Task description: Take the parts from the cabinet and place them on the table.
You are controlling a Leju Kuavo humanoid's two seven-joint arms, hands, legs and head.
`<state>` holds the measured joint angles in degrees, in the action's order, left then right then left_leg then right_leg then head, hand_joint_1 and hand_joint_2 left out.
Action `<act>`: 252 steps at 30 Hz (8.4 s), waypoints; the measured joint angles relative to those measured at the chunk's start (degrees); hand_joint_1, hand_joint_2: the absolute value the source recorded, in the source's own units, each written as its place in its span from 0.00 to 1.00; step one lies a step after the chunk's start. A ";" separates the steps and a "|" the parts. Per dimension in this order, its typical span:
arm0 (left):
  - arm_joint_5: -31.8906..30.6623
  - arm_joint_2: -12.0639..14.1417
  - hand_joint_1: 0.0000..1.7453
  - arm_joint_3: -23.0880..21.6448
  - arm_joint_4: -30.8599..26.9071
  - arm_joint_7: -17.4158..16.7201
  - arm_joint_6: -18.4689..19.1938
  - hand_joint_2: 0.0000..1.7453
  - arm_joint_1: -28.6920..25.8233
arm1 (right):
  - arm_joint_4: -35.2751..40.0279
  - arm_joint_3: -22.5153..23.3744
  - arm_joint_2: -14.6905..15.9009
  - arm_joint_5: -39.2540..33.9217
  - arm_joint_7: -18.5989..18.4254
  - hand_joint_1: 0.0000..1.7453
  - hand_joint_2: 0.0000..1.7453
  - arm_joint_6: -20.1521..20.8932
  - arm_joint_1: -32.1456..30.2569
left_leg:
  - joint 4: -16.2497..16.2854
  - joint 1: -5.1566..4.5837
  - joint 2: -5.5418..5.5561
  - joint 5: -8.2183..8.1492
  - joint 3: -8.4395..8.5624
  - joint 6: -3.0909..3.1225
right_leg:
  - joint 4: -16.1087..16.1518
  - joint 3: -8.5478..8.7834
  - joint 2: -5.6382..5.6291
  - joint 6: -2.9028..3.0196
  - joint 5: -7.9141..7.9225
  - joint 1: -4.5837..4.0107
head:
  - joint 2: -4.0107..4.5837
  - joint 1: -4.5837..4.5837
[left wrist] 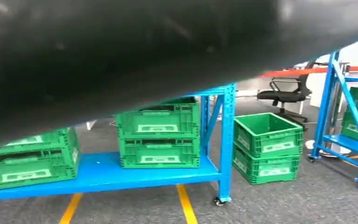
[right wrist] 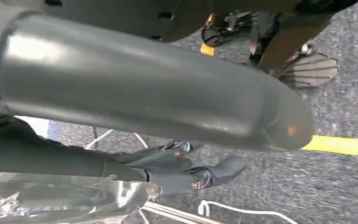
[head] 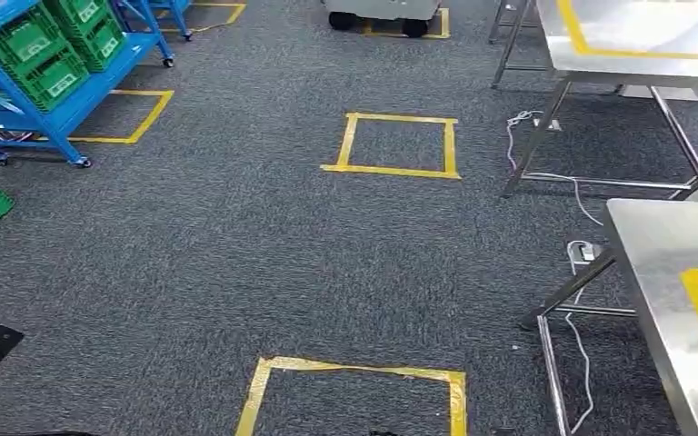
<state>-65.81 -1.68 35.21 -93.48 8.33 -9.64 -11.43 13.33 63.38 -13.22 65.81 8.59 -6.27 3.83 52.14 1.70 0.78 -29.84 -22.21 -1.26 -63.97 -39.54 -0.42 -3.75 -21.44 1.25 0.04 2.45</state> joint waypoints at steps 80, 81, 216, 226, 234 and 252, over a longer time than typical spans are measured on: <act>-0.15 -0.42 0.00 0.07 -0.44 -0.50 -0.61 0.00 -0.27 | 0.04 -0.22 0.04 1.05 -0.85 0.00 0.00 -1.55 0.14 | 4.50 -1.18 -0.04 3.38 -9.12 -0.32 | 4.99 5.16 -0.24 2.61 -3.64 -1.15 | 0.00 -0.74; -0.11 -0.46 0.00 0.13 -0.44 -0.50 -0.61 0.00 -0.27 | 0.04 -0.22 0.04 1.05 -0.85 0.00 0.00 -1.53 0.14 | 4.50 -1.18 -0.04 3.38 -9.12 -0.32 | 4.99 5.16 -0.24 2.61 -3.64 -1.14 | 0.00 -0.74; -1.57 -0.94 0.00 1.71 0.59 1.20 -1.97 0.00 0.23 | 0.24 -3.08 2.71 4.39 -1.38 0.00 0.00 -2.93 -0.71 | 4.19 -0.50 5.91 4.82 -9.93 -0.89 | 3.99 7.35 -3.02 1.26 -6.38 0.05 | 0.00 -0.28; -2.03 -1.33 0.00 1.77 0.76 1.20 -1.95 0.00 0.28 | 0.26 -3.17 2.99 4.96 -1.53 0.00 0.00 -3.54 -1.05 | 17.53 -0.80 -0.35 1.53 -17.35 -1.42 | 4.39 8.20 3.95 3.57 -7.04 -0.63 | 0.02 -0.85; -2.25 -1.64 0.00 2.64 0.81 1.14 -1.99 0.00 -0.35 | 0.26 -3.61 3.17 5.53 -2.12 0.00 0.00 -3.50 -0.80 | 4.60 -1.49 -2.45 5.62 -11.17 0.43 | 4.60 9.96 7.45 1.22 -9.09 -0.94 | 0.00 -0.76; -2.62 -3.76 0.00 6.58 1.03 3.54 -0.26 0.00 -0.14 | 0.22 -4.46 3.32 7.39 -2.36 0.00 0.00 -3.96 -1.22 | 14.83 -1.28 0.42 -0.47 -16.15 -1.79 | 4.69 7.33 0.16 3.66 -5.70 -0.59 | 0.00 -1.31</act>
<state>-68.43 -5.44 41.79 -92.45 11.87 -9.90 -11.58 13.55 58.93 -9.90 73.20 6.23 -10.23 2.62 66.96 0.42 1.20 -30.31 -38.36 -3.05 -59.28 -32.21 -0.25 -0.09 -27.13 0.66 0.04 1.14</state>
